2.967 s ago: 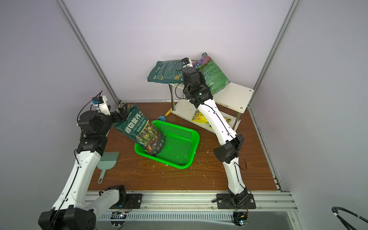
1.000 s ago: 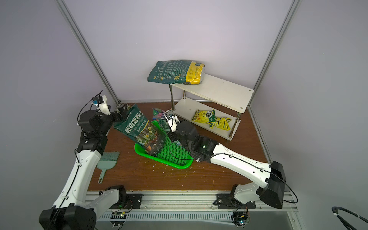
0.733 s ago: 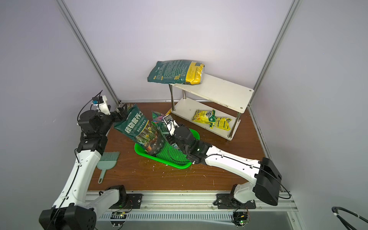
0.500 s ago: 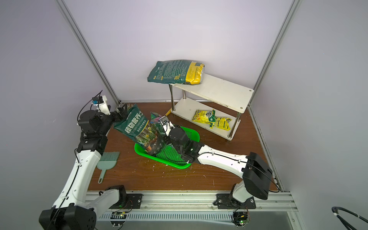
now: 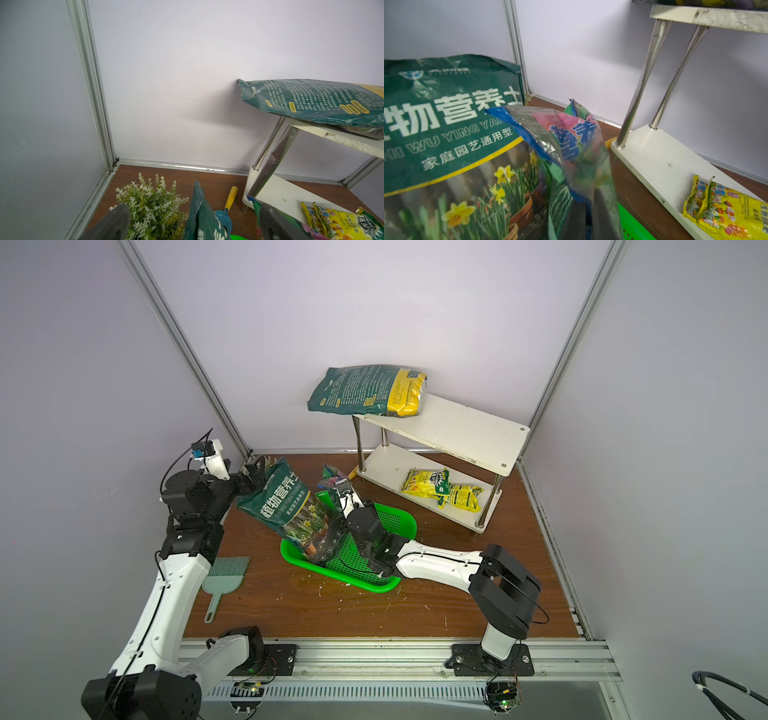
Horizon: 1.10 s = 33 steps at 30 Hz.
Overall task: Take down the fertilizer bag from the shelf
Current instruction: Place the fertilizer bag in the storage box.
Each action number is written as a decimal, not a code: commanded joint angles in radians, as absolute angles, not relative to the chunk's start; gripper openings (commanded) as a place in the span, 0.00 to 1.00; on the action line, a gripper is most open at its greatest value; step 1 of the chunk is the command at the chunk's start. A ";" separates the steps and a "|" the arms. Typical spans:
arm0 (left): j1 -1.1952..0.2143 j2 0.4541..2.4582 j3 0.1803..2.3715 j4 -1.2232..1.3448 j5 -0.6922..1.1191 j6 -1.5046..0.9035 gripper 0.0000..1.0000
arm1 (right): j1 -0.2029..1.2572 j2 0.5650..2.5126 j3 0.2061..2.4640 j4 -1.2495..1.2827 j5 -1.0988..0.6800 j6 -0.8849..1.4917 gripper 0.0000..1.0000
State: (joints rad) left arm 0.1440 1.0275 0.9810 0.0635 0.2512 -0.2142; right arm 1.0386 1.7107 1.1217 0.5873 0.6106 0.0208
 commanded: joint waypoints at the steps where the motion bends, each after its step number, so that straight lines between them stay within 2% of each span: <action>1: 0.161 1.018 1.003 0.089 0.269 -0.223 1.00 | 1.048 1.716 1.147 0.882 0.642 0.070 0.00; 12: 0.170 1.019 1.004 0.092 0.276 -0.230 1.00 | 1.184 1.756 0.998 1.026 0.693 0.100 0.00; 27: 0.170 1.013 1.000 0.094 0.283 -0.234 1.00 | 1.277 1.828 0.865 1.181 0.711 0.179 0.00; 30: 0.169 1.013 1.000 0.097 0.299 -0.239 1.00 | 1.286 1.829 0.825 1.219 0.692 0.192 0.16; 33: 0.170 1.019 1.002 0.112 0.325 -0.266 1.00 | 1.292 1.806 0.768 1.286 0.626 0.180 0.53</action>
